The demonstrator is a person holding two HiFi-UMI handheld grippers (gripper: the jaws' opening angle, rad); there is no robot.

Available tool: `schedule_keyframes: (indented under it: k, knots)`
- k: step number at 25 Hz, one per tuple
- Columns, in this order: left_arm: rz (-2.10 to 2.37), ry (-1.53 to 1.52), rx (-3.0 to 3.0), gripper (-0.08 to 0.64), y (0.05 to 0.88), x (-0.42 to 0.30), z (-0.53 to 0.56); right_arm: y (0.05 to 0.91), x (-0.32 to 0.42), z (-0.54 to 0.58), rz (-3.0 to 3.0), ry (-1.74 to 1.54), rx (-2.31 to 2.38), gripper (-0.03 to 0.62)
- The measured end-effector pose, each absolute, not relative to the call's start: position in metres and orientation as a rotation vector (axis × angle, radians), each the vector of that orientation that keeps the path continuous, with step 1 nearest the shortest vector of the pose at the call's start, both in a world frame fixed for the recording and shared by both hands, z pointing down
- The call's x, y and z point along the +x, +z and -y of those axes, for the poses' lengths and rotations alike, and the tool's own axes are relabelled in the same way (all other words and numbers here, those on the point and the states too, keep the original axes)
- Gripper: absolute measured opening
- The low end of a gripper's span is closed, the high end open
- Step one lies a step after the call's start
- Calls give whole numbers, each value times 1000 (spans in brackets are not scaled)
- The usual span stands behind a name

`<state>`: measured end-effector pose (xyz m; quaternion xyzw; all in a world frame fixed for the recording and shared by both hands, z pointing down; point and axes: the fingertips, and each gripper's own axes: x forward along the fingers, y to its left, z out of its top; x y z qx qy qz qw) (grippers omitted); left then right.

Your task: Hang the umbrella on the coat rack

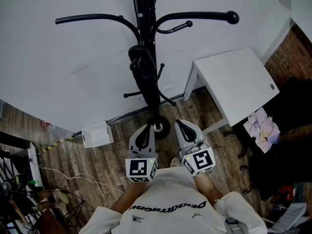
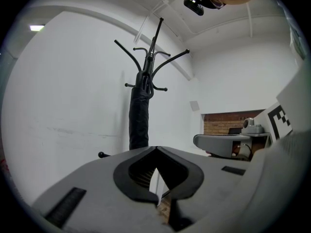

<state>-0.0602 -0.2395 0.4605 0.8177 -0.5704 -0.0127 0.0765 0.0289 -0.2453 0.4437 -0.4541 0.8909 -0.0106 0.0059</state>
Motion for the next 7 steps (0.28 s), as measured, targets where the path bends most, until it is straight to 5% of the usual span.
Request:
schedule_keyframes:
  k: [7]
  knots:
    - [1697, -69, 2453, -3, 459, -61, 240, 444, 30, 247, -2791, -30, -1425, -3]
